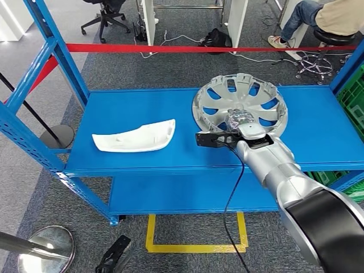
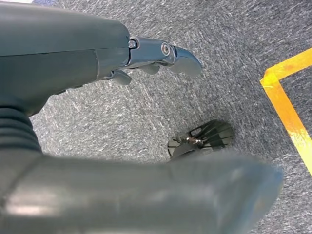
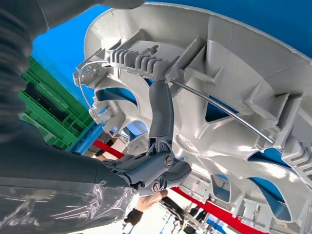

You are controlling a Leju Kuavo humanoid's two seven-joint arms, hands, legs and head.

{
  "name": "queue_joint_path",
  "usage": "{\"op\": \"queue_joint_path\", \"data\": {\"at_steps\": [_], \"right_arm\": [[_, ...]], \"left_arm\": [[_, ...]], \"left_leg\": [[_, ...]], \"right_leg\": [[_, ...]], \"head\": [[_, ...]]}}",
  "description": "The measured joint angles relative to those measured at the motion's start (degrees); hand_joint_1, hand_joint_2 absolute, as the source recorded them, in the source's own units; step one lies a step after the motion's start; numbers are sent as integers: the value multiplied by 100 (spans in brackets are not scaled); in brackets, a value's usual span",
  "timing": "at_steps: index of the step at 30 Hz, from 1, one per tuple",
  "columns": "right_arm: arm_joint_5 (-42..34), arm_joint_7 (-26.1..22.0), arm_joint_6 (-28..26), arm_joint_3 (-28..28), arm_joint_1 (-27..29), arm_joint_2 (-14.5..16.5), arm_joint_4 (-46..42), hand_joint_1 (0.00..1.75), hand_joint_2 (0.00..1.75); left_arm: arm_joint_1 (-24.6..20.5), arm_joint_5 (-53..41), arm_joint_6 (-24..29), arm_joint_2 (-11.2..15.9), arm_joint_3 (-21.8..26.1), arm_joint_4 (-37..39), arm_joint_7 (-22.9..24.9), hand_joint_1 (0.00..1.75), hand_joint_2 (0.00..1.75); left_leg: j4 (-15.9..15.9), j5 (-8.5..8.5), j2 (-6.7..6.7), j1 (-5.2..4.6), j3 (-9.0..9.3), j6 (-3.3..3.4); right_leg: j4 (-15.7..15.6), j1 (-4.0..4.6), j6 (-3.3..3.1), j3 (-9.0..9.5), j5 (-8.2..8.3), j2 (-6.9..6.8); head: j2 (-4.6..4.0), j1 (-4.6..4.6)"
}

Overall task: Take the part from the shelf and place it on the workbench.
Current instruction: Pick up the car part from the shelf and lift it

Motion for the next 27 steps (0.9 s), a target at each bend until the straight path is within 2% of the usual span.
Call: {"op": "queue_joint_path", "data": {"at_steps": [4, 20, 27], "right_arm": [[10, 24, 45, 0, -3, 0, 1, 0, 175], [64, 162, 1008, 13, -77, 4, 93, 0, 175], [61, 128, 1111, 13, -99, 4, 94, 0, 175]], "left_arm": [[-1, -3, -27, 0, -4, 0, 36, 0, 0], [-35, -77, -43, -48, -98, 0, 154, 0, 0], [-34, -77, -45, -48, -98, 0, 154, 0, 0]], "left_leg": [[0, 0, 0, 0, 0, 0], [0, -1, -1, 0, 25, 0], [0, 0, -1, 0, 32, 0]], "right_leg": [[0, 0, 0, 0, 0, 0], [-4, 0, -3, 23, -4, -1], [-4, 0, 2, 31, 1, -1]], "head": [[0, -1], [0, 1], [0, 1]]}}
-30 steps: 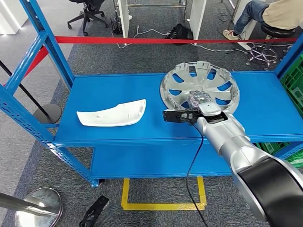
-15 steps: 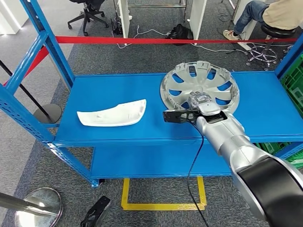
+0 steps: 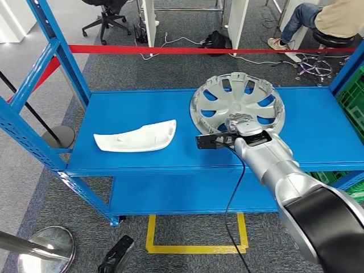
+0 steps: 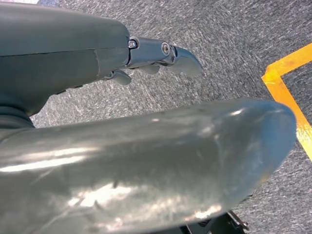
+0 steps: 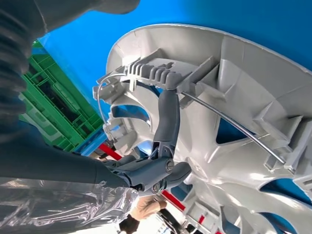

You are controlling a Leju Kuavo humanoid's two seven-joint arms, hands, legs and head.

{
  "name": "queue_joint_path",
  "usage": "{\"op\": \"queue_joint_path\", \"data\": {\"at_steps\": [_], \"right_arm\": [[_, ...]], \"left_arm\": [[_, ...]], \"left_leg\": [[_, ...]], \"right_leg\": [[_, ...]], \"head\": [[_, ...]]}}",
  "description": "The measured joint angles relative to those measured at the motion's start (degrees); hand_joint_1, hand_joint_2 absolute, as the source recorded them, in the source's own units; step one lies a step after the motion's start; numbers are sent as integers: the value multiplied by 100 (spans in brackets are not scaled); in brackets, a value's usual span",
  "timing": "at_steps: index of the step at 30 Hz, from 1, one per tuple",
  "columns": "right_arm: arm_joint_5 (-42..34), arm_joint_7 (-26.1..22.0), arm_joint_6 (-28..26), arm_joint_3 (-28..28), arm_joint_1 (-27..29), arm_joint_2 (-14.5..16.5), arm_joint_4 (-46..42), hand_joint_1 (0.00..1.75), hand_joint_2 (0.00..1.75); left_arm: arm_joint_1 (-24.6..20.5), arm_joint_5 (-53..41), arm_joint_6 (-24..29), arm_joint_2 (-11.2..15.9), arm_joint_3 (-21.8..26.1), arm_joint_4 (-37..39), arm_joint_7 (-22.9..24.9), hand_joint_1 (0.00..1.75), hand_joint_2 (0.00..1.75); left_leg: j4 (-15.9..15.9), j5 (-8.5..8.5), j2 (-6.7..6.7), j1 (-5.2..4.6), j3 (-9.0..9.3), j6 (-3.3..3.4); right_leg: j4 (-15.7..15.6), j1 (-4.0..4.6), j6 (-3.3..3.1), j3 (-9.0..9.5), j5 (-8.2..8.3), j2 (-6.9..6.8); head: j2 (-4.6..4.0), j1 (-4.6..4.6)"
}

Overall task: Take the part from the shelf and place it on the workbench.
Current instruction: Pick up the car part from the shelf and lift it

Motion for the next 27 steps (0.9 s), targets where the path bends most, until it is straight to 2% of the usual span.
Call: {"op": "queue_joint_path", "data": {"at_steps": [14, 15, 18, 19, 27], "right_arm": [[13, -57, 198, 0, -24, 0, 0, 0, 175], [11, -61, 214, 0, -20, 0, 1, 6, 175], [9, -96, 283, 1, 24, 0, 19, 137, 175], [9, -118, 293, 1, 49, 0, 29, 175, 175], [11, -208, 315, 15, 78, 0, 57, 175, 175]], "left_arm": [[-2, 4, -2, 0, 0, 0, 0, 0, 0], [-2, 5, -2, 0, 0, 0, 0, 0, 0], [-4, 8, -1, 0, 0, 0, 1, 0, 0], [-6, 9, 0, 0, 0, 0, 1, 0, 0], [-21, 17, 2, 0, 0, 0, 2, 0, 0]], "left_leg": [[0, 0, 0, 0, 3, 0], [0, 0, 0, 0, 3, 0], [0, 0, 0, -1, 0, 0], [0, 0, 1, -1, 0, 0], [0, -1, 2, 0, -1, 0]], "right_leg": [[0, 0, 0, 3, 0, 0], [0, 0, 0, 3, 0, 0], [0, 0, 1, 1, 2, 1], [0, 0, 1, 0, 2, 2], [0, 1, 0, -2, 1, 4]], "head": [[0, -1], [0, 0], [0, 1], [0, 0], [0, -1]]}}
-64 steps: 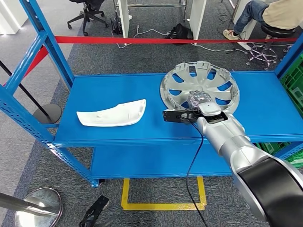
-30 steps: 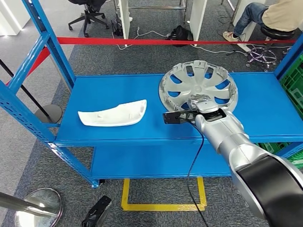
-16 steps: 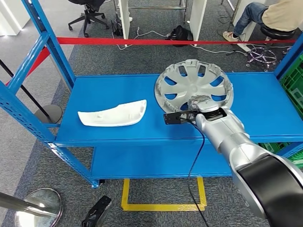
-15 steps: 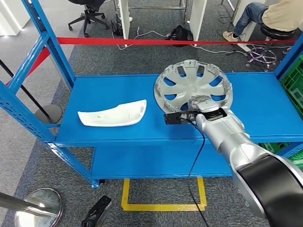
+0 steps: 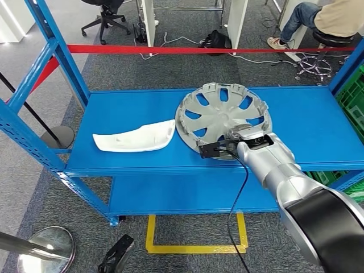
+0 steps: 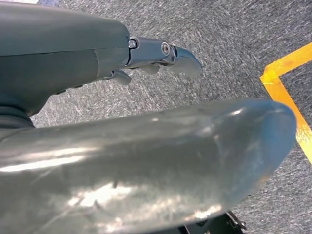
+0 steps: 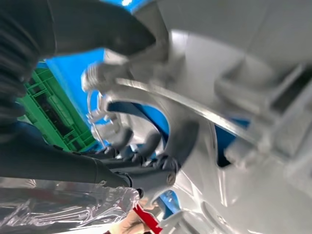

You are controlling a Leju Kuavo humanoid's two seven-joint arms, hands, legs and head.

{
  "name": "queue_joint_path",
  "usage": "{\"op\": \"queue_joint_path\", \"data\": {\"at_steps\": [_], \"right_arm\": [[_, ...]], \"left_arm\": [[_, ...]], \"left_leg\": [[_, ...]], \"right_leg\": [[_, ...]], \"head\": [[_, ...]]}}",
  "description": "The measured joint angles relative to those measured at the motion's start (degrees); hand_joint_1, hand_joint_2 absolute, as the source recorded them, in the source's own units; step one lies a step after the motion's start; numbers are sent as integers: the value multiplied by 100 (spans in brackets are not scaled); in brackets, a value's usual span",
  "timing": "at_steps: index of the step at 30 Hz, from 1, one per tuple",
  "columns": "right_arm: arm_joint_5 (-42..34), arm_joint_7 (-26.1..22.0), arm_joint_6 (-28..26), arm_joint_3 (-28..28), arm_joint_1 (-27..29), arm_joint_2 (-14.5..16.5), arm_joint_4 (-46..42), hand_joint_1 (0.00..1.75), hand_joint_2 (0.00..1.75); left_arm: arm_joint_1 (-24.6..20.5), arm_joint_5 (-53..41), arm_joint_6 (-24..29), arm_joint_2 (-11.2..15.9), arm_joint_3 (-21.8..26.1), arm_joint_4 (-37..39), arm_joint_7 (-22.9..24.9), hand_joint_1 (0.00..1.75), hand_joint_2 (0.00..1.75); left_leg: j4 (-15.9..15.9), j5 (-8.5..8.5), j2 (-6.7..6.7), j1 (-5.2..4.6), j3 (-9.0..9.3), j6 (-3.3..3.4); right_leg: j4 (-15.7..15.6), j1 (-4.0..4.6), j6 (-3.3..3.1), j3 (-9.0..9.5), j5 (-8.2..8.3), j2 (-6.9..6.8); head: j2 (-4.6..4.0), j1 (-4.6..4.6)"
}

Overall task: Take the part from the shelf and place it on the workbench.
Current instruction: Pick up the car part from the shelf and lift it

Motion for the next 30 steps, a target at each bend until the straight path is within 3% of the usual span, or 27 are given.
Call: {"op": "queue_joint_path", "data": {"at_steps": [30], "right_arm": [[-81, -134, -152, 31, 39, 17, 32, 175, 175]], "left_arm": [[1, 26, 6, 17, 0, 0, 11, 0, 0]], "left_leg": [[0, 7, -2, -1, -18, 2]], "right_leg": [[0, -1, 2, -14, 6, -5]], "head": [[0, 2]]}}
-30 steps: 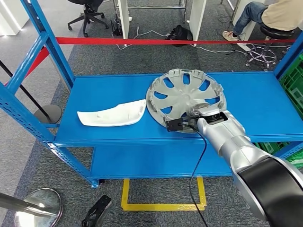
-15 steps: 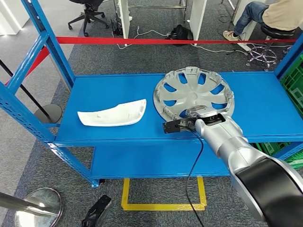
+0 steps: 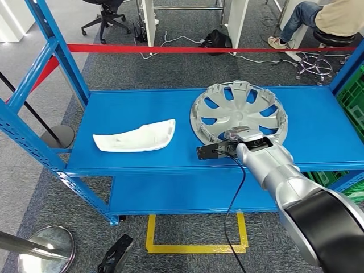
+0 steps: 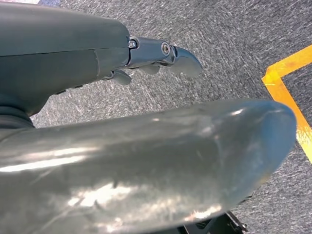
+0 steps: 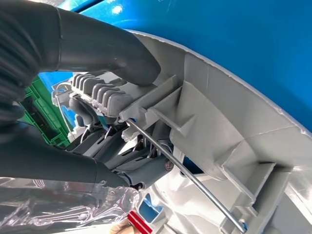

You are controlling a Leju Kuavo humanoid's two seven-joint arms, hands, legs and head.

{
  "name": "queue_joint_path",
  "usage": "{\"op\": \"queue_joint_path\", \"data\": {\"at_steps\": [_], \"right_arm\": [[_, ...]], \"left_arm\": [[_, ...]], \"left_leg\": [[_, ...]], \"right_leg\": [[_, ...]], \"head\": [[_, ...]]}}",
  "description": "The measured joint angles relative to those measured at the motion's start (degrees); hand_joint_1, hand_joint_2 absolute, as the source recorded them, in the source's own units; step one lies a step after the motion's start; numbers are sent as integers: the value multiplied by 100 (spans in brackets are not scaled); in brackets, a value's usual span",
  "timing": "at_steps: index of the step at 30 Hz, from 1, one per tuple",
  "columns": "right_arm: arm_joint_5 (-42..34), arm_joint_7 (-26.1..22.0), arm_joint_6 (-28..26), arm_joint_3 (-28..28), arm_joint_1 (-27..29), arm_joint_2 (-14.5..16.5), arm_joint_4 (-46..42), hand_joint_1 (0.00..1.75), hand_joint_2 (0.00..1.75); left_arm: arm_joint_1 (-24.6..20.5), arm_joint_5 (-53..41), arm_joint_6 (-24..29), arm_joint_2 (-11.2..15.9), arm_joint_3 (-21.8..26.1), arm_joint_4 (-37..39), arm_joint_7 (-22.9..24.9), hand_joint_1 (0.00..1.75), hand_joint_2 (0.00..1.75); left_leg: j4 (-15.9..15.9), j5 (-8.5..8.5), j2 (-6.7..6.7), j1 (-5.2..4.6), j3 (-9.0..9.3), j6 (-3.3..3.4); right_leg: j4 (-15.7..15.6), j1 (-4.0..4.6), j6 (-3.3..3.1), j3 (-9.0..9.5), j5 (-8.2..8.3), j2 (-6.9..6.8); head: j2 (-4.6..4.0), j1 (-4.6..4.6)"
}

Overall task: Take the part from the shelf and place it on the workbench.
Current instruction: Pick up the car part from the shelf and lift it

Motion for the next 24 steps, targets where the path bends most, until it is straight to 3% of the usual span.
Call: {"op": "queue_joint_path", "data": {"at_steps": [4, 14, 24], "right_arm": [[-7, -9, -31, 0, 0, 0, 0, 175, 175], [-2, -98, -190, 1, -43, 3, -2, 175, 175], [-106, -225, -527, 1, -142, 28, -26, 175, 175]], "left_arm": [[1, 6, 2, 1, 0, 0, -17, 0, 175], [-1, 32, -20, 19, 0, 0, -266, 0, 175], [-3, 135, 117, 43, 4, 0, -188, 0, 175]], "left_leg": [[0, 0, 0, 0, 0, 0], [0, 0, 0, 0, -2, 0], [0, 1, 0, 0, -8, -1]], "right_leg": [[0, 0, 0, -1, 0, 0], [1, 0, 0, -2, 0, 0], [2, 0, 0, -7, 1, 1]], "head": [[0, -1], [0, 0], [0, -1]]}}
